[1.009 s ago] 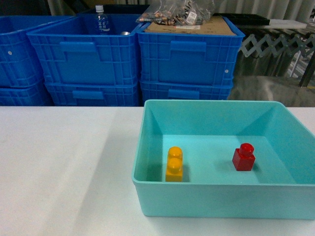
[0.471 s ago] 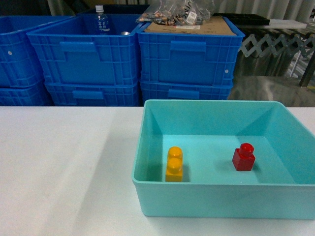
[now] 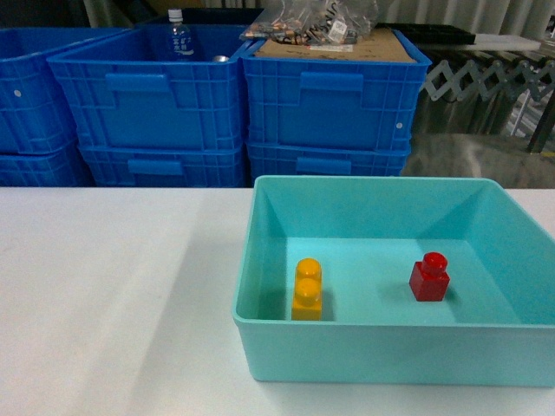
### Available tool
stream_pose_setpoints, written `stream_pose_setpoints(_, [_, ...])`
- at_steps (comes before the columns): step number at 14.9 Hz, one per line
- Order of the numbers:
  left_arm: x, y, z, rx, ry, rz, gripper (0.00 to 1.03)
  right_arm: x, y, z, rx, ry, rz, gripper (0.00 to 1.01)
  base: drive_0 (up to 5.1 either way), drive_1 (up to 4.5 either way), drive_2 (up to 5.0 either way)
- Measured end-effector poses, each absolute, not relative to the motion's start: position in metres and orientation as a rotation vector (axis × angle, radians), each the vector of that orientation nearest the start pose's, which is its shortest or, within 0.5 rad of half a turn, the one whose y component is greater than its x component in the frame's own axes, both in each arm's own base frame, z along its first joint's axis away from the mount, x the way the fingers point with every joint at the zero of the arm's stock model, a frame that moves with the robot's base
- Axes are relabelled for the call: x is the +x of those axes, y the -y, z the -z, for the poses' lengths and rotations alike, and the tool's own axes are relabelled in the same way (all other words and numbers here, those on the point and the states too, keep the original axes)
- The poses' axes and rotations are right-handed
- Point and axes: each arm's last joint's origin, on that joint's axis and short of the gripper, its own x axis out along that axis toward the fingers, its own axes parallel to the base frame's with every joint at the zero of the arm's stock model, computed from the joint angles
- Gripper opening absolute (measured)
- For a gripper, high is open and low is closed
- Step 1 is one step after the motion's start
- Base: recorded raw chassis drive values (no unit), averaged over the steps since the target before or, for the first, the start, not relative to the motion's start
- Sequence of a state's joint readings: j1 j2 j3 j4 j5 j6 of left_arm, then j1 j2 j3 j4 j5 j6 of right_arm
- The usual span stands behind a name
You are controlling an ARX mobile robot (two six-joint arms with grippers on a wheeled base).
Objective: Pick red block from blue box to shelf
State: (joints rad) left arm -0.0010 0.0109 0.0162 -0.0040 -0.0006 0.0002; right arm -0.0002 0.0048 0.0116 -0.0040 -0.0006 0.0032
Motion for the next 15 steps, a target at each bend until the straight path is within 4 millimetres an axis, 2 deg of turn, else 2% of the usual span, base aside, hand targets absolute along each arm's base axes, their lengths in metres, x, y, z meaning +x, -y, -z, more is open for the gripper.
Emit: stream_pose_setpoints(15, [0.0974, 0.0001, -0.1678, 0.0, 0.001, 0.0, 0.98, 0.0973, 0.0, -0.1667, 0.003, 0.003, 0.0, 0.98, 0.0, 0.0, 0.0])
